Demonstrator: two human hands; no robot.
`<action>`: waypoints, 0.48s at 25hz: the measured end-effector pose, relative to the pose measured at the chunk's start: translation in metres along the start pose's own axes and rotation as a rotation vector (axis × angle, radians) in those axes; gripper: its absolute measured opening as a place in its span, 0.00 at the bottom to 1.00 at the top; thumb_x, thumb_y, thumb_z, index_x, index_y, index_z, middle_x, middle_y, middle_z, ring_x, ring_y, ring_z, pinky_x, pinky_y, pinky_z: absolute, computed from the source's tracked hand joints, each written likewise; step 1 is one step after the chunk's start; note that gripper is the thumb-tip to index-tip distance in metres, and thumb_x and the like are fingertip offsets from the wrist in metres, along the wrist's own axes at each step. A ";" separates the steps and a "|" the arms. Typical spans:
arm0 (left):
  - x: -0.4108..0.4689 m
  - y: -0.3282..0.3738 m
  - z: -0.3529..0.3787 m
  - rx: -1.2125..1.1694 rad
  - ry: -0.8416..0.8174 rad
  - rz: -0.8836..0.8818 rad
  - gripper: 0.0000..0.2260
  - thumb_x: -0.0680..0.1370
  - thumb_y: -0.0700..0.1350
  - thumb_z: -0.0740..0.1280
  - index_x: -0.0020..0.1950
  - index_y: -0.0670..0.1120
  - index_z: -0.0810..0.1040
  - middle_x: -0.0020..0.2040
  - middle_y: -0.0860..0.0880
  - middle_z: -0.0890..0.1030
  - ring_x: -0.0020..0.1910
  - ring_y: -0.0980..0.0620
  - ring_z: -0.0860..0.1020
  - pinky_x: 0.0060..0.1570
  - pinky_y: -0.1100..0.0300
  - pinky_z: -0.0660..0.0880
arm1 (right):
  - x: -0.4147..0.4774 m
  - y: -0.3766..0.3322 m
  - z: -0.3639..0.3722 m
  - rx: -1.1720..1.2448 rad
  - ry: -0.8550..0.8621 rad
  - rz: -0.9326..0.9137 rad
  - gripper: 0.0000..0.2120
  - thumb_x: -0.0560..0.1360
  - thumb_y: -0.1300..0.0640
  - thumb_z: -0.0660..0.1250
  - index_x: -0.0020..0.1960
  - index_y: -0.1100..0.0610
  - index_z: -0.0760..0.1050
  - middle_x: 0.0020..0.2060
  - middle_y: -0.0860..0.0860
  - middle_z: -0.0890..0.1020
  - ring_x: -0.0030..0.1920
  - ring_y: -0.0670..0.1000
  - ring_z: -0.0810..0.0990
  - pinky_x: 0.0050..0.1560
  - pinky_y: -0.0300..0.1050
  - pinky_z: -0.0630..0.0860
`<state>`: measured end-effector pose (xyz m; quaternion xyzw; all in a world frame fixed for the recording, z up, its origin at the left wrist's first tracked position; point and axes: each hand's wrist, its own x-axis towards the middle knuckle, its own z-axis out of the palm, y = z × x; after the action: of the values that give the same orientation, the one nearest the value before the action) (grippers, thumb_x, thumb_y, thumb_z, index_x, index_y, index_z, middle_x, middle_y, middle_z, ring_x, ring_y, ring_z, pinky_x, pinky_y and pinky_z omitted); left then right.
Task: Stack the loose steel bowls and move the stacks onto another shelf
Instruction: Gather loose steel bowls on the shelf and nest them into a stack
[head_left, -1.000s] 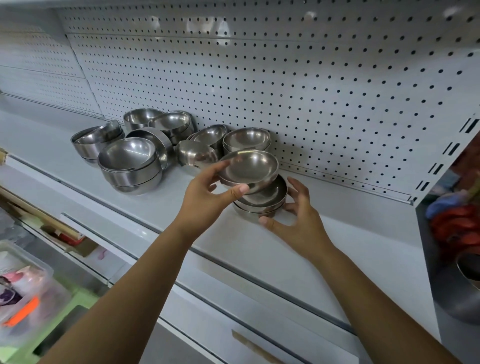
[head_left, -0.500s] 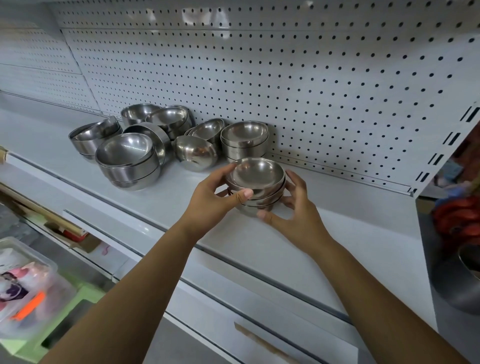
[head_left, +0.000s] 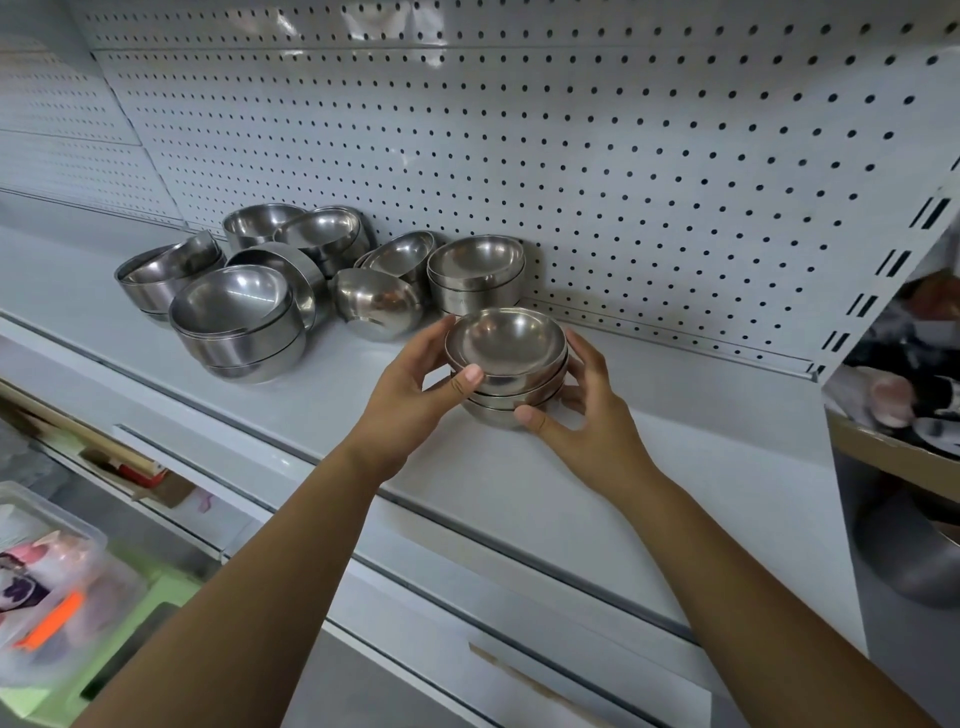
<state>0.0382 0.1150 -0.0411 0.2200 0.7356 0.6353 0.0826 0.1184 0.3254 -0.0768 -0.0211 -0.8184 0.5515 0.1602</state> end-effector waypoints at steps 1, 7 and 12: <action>0.001 -0.001 -0.001 -0.005 0.008 -0.004 0.32 0.76 0.49 0.74 0.78 0.53 0.67 0.70 0.57 0.78 0.69 0.62 0.74 0.67 0.60 0.71 | 0.001 0.002 0.000 0.001 0.000 -0.002 0.44 0.73 0.49 0.79 0.76 0.29 0.55 0.63 0.23 0.68 0.62 0.39 0.77 0.60 0.31 0.71; 0.001 -0.001 0.001 -0.020 0.040 -0.006 0.30 0.74 0.44 0.76 0.74 0.52 0.71 0.66 0.56 0.80 0.66 0.62 0.76 0.58 0.68 0.75 | 0.002 0.003 -0.001 0.008 -0.007 -0.005 0.45 0.72 0.49 0.80 0.76 0.32 0.55 0.66 0.26 0.68 0.64 0.43 0.78 0.57 0.27 0.72; 0.005 0.007 -0.005 0.093 -0.025 0.010 0.26 0.74 0.45 0.77 0.70 0.55 0.75 0.65 0.57 0.81 0.66 0.61 0.77 0.65 0.62 0.73 | 0.005 -0.002 -0.002 0.035 -0.033 0.012 0.56 0.64 0.52 0.86 0.79 0.38 0.53 0.64 0.28 0.71 0.59 0.26 0.75 0.53 0.23 0.73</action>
<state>0.0337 0.1135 -0.0324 0.2353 0.7620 0.5982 0.0783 0.1146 0.3277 -0.0731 -0.0140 -0.8111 0.5668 0.1436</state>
